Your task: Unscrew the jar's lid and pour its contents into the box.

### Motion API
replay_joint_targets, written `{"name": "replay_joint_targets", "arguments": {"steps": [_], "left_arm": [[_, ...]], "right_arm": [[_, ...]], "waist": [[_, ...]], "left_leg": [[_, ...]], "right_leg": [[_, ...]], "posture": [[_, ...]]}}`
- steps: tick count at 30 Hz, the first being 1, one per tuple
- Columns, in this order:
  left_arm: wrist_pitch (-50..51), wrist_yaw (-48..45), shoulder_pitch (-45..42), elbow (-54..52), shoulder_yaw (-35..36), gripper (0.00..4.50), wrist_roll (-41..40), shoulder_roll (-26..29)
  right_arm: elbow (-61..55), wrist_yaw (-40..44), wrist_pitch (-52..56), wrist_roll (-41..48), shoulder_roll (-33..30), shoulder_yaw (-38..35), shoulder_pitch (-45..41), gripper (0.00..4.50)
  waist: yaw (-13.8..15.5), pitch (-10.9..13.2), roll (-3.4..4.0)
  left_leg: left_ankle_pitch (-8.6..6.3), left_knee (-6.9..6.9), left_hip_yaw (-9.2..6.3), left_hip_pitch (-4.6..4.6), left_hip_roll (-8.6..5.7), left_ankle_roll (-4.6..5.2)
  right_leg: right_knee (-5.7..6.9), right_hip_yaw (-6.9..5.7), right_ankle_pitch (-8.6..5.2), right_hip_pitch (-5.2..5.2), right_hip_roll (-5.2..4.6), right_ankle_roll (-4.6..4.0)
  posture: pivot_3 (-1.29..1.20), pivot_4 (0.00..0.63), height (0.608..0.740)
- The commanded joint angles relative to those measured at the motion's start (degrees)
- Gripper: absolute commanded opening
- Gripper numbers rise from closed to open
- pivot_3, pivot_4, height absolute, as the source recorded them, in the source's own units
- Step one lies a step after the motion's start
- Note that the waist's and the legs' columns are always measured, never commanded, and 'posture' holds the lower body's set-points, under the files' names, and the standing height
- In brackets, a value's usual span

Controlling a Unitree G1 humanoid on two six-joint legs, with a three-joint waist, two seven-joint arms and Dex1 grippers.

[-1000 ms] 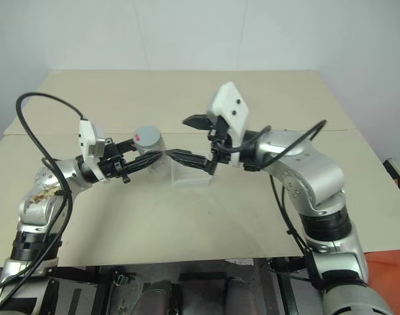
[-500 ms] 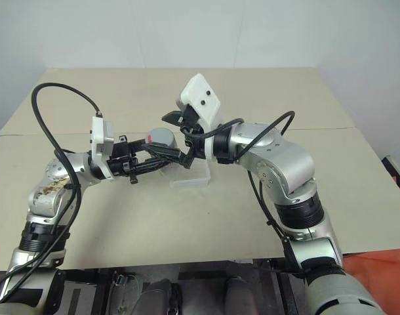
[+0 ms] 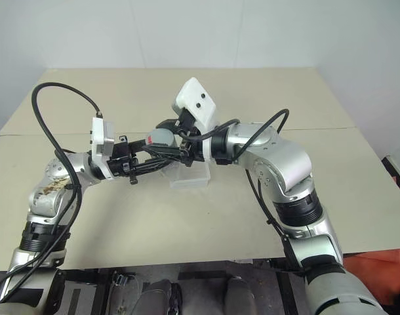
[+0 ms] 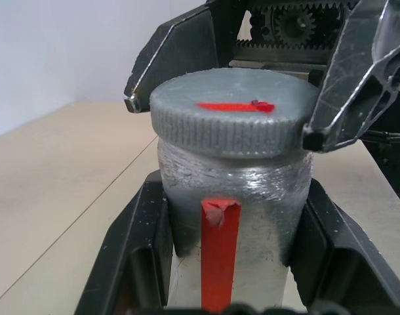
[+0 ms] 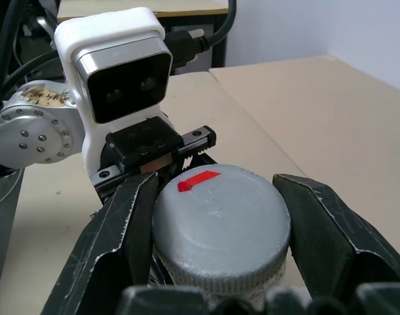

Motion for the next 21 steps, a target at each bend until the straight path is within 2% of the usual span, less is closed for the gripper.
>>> {"name": "replay_joint_targets", "arguments": {"steps": [1,3,6,9,11,16,21], "left_arm": [[-0.48,-8.83,-1.35,-2.25,1.18,1.99,-4.79,2.37],[0.05,-11.84,-1.30,-2.84,1.31,1.99,-6.31,3.04],[3.22,-15.79,-1.33,-5.41,0.89,1.99,-10.26,3.63],[4.10,-18.96,-0.89,-7.63,-0.22,1.99,-11.04,4.17],[4.06,-20.66,-0.62,-8.89,-0.84,1.99,-11.01,4.47],[4.27,-20.75,-0.79,-9.91,-0.74,1.99,-10.73,4.60],[4.05,-18.84,1.40,-9.76,0.42,1.99,-9.33,5.08]], "right_arm": [[3.31,15.30,-8.19,2.09,-2.77,-0.29,-1.16,2.77],[5.57,21.59,-10.70,3.32,-2.96,-0.32,-1.55,2.77],[12.67,36.58,-16.18,4.88,-2.78,0.60,-4.18,2.77],[20.12,46.66,-20.45,4.34,-1.08,2.02,-7.36,2.77],[24.59,50.26,-23.35,3.76,-0.12,4.37,-9.74,2.77],[29.98,50.79,-28.02,4.87,0.46,8.38,-12.69,2.77],[29.76,45.48,-29.03,1.53,2.35,4.47,-10.72,4.38]], "waist": [[-0.01,0.00,0.00],[-0.04,0.00,0.01],[-0.04,0.00,0.01],[-0.05,0.00,0.00],[-0.21,0.01,0.01],[-0.20,0.01,0.02],[-0.07,0.01,0.02]], "left_leg": [[0.00,0.00,0.00,0.00,0.00,0.00],[-0.01,0.00,0.00,0.00,0.00,0.01],[-0.01,0.01,0.00,0.01,0.00,0.01],[-0.01,0.01,-0.01,0.04,0.01,0.02],[0.00,0.02,-0.01,0.06,0.01,0.01],[0.01,0.01,-0.01,0.06,0.02,-0.02],[0.03,0.02,-0.01,0.04,0.02,-0.05]], "right_leg": [[-0.02,0.00,0.00,0.00,0.00,0.00],[-0.04,0.00,0.00,0.01,0.00,0.00],[-0.02,0.01,0.00,0.01,0.02,0.01],[0.00,0.02,0.00,0.03,0.02,0.01],[0.01,0.03,0.00,0.04,0.04,0.01],[0.05,0.03,0.00,0.01,0.04,0.01],[0.06,0.02,0.00,0.01,0.04,0.01]], "posture": [[0.00,0.150,0.740],[0.00,0.150,0.740],[0.00,0.150,0.740],[0.00,0.150,0.740],[0.00,0.150,0.740],[0.00,0.150,0.740],[0.00,0.150,0.740]]}}
